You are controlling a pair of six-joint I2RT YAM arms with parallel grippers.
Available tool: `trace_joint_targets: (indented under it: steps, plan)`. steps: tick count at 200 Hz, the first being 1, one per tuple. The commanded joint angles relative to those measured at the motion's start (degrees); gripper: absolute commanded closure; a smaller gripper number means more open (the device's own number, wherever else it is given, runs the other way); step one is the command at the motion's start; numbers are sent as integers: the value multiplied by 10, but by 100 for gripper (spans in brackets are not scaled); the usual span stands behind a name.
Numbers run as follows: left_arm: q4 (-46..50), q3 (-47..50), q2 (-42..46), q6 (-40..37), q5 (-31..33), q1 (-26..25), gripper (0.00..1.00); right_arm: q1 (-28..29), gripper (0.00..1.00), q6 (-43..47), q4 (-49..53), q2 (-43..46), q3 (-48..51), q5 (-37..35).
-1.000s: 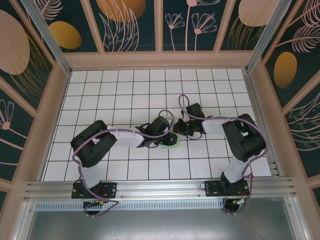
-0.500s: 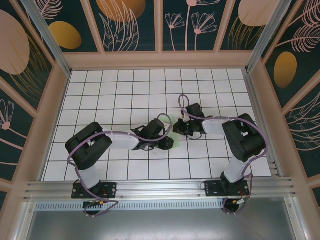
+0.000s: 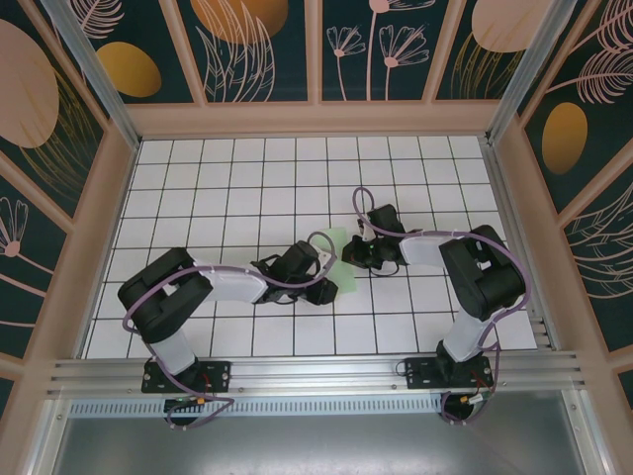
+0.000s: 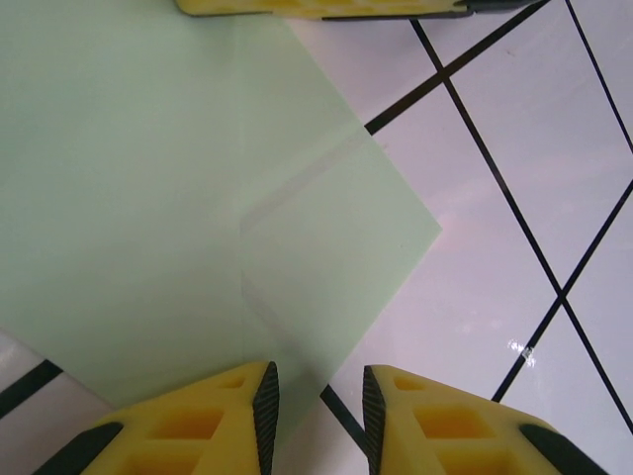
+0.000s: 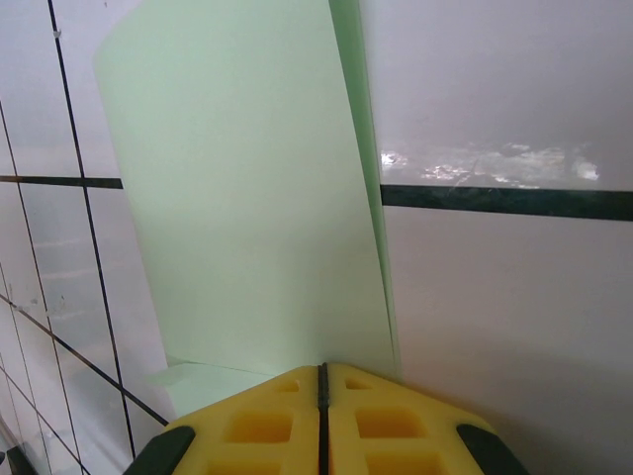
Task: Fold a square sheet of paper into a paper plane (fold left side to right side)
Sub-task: Fold the triangle a second time at the center of the table.
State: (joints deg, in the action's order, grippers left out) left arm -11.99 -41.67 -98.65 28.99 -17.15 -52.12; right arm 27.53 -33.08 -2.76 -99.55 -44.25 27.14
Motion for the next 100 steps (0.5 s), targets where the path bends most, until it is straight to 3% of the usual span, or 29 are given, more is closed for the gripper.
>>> trace_joint_targets:
  steps: [1, 100]
  plan:
    - [57, 26, 1, 9, -27, -16, 68, 2, 89, 7, 34, -29, 12, -30]
    - [51, 68, 34, 38, -17, -26, 68, 2, 89, 7, 32, -31, 12, -27]
